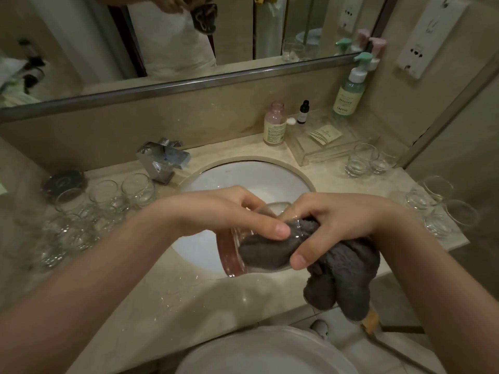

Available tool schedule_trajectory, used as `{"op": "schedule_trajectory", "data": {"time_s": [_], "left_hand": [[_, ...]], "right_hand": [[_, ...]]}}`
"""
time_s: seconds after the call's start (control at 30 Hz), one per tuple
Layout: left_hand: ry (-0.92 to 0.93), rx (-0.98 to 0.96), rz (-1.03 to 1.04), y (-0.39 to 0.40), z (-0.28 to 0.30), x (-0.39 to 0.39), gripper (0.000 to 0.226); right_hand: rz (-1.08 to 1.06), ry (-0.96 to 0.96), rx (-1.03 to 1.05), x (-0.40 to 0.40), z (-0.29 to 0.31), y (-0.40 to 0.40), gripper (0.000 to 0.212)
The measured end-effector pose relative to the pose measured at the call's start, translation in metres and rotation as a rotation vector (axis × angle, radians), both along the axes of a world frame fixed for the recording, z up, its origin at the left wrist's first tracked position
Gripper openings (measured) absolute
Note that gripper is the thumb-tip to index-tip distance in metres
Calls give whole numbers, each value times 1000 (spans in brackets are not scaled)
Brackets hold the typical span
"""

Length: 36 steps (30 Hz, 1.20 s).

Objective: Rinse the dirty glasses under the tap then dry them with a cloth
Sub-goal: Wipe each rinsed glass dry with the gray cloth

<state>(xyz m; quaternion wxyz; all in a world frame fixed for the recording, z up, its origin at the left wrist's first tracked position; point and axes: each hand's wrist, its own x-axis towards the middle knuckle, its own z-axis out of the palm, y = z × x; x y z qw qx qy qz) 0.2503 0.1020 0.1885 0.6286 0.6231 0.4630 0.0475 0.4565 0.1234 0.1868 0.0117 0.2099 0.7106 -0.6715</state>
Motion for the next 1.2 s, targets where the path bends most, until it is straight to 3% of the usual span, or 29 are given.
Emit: {"op": "schedule_trajectory", "data": {"time_s": [0.07, 0.3, 0.47, 0.53, 0.67, 0.73, 0.8, 0.93, 1.0, 1.1, 1.2], "left_hand": [[-24, -11, 62, 0, -7, -6, 51], [12, -49, 304, 2, -46, -39, 64], [-84, -93, 638, 2, -63, -81, 88], [-107, -39, 796, 3, -71, -99, 84], [-39, 124, 1001, 6, -86, -130, 75], [36, 203, 1029, 6, -94, -144, 67], [117, 264, 1035, 7, -107, -158, 64], [304, 365, 922, 8, -131, -180, 93], [366, 381, 913, 9, -143, -189, 89], [425, 402, 966, 13, -157, -201, 85], [500, 445, 973, 18, -167, -210, 81]], "right_hand": [[-80, -8, 13, 1, -3, 1, 12], [-332, -71, 191, -21, -42, 6, 18], [-766, 111, -111, -39, -74, 6, 16], [-840, 114, -183, -54, -90, 3, 14], [-869, 79, -281, -89, -110, -7, 18], [-861, 95, -332, -105, -115, -13, 7], [-837, 89, -361, -118, -121, -18, 6], [-780, 53, -359, -137, -130, -28, 11], [-761, 31, -364, -141, -134, -32, 8], [-732, 1, -375, -141, -143, -38, 27], [-745, -10, -417, -138, -147, -41, 19]]}}
